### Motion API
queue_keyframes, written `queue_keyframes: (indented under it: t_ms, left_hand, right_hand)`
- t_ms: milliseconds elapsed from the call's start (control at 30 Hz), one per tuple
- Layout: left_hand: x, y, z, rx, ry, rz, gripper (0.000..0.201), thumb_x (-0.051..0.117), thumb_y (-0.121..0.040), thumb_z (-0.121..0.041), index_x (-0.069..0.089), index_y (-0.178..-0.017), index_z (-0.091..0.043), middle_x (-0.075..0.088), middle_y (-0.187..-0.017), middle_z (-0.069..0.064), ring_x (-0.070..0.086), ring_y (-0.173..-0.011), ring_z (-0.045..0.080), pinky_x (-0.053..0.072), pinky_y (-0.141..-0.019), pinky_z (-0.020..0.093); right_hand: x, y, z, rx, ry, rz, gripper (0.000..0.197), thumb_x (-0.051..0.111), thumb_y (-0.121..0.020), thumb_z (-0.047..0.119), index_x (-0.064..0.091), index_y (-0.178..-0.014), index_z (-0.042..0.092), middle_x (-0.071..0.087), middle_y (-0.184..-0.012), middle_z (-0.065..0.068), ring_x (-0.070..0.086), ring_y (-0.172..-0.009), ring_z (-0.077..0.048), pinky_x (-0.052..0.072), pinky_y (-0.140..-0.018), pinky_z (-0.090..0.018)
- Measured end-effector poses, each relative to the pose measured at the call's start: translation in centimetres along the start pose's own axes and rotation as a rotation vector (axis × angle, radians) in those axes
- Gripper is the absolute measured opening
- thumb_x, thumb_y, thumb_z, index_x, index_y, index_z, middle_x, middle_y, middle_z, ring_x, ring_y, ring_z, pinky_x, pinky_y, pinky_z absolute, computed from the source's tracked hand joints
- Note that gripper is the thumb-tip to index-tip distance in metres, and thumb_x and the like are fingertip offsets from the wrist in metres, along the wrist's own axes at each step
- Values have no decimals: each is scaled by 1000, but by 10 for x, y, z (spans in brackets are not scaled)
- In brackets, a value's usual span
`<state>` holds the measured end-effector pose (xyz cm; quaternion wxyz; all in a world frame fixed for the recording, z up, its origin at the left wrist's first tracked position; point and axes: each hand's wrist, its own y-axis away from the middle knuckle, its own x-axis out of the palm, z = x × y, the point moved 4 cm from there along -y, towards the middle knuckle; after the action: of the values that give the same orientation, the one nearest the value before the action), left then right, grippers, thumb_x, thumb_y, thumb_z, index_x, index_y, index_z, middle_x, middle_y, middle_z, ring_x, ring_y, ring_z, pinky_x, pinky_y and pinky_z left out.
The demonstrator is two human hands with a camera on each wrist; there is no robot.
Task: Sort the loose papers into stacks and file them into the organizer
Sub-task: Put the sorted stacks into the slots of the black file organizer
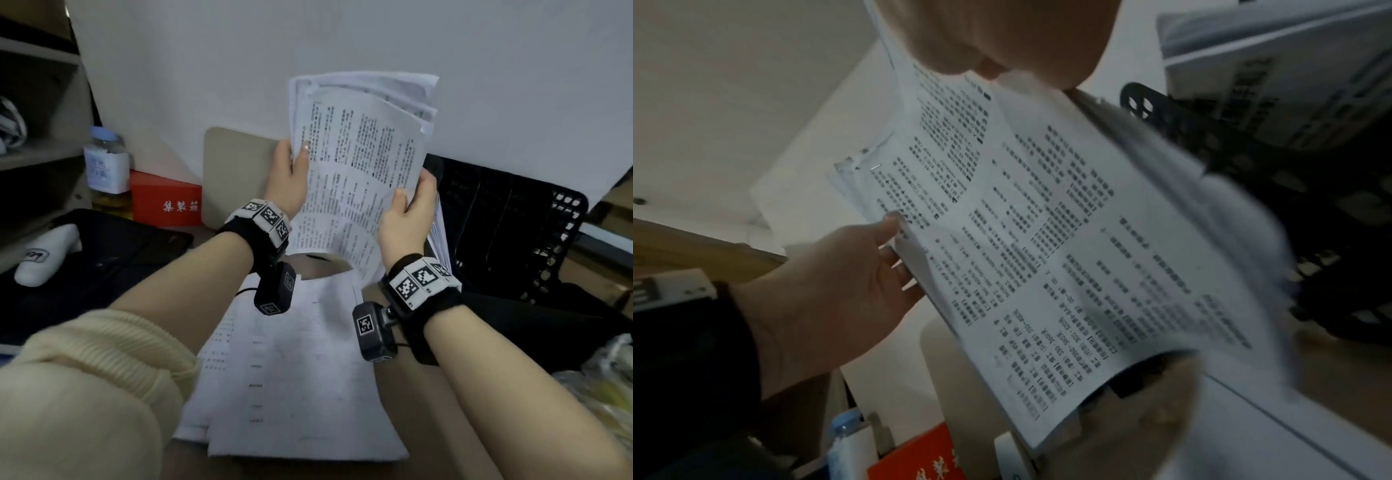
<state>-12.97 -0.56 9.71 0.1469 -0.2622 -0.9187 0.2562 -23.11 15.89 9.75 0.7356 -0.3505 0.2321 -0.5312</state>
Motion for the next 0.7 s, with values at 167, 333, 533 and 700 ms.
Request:
queue_keyframes:
  t_ms: [167, 333, 533, 700]
  left_hand:
    - [-2, 15, -42, 75, 56, -25, 7, 38, -104, -33, 40, -98, -31, 56, -102, -14, 59, -97, 2, 52, -88, 26]
    - [-16, 40, -48, 52, 43, 17, 4, 40, -102, -39, 42, -101, -36, 59, -117, -6, 60, -113, 16, 51, -97, 43]
    - [-35, 73, -21, -145, 32, 63, 27, 47, -99, -44, 40, -117, -24, 58, -124, -2, 62, -111, 18, 55, -92, 47]
    - [-45, 84, 0, -295, 13, 74, 53, 68, -88, -37, 34, -126, -20, 63, -121, 9, 68, -101, 25, 59, -78, 42]
  right_hand:
    - [0, -3, 29, -9, -38, -15, 35, 38, -94, -3, 48, -127, 6, 51, -102, 21, 53, -96, 12, 45, -89, -11]
    - [-1, 19, 36, 57, -63, -9, 34, 39, -93, -2, 50, -122, 12, 56, -102, 16, 56, -98, 1, 48, -91, -23]
    - [-2, 54, 17, 197, -48, 97, 32, 40, -97, 6, 45, -127, 18, 51, -99, 25, 53, -90, 8, 39, -74, -6]
    - [-4, 71, 5, 355, -119, 144, 35, 49, -96, 13, 42, -129, 14, 57, -114, 5, 58, -98, -4, 45, -73, -9]
